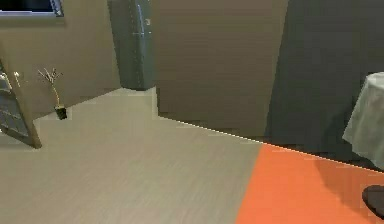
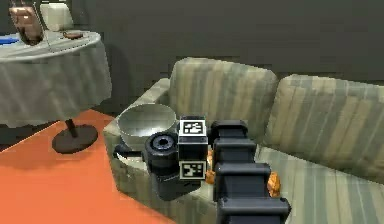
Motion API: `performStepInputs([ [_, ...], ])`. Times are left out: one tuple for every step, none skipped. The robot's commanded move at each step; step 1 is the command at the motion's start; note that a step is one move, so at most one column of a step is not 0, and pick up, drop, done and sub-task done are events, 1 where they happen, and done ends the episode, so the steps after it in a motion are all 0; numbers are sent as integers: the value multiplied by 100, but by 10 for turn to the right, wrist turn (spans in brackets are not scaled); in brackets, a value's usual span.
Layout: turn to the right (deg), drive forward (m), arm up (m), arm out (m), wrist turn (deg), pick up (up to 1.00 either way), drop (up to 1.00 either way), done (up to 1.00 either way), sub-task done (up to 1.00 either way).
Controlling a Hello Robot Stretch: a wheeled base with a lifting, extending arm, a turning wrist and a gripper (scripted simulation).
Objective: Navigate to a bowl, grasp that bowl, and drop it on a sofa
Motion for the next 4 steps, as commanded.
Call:
performStepInputs([
  [450, 0, 0, 0, 0, 0, 0, 0, 0],
  [450, 0, 0, 0, 0, 0, 0, 0, 0],
  [450, 0, 0, 0, 0, 0, 0, 0, 0],
  [30, 0, 0, 0, 0, 0, 0, 0, 0],
])
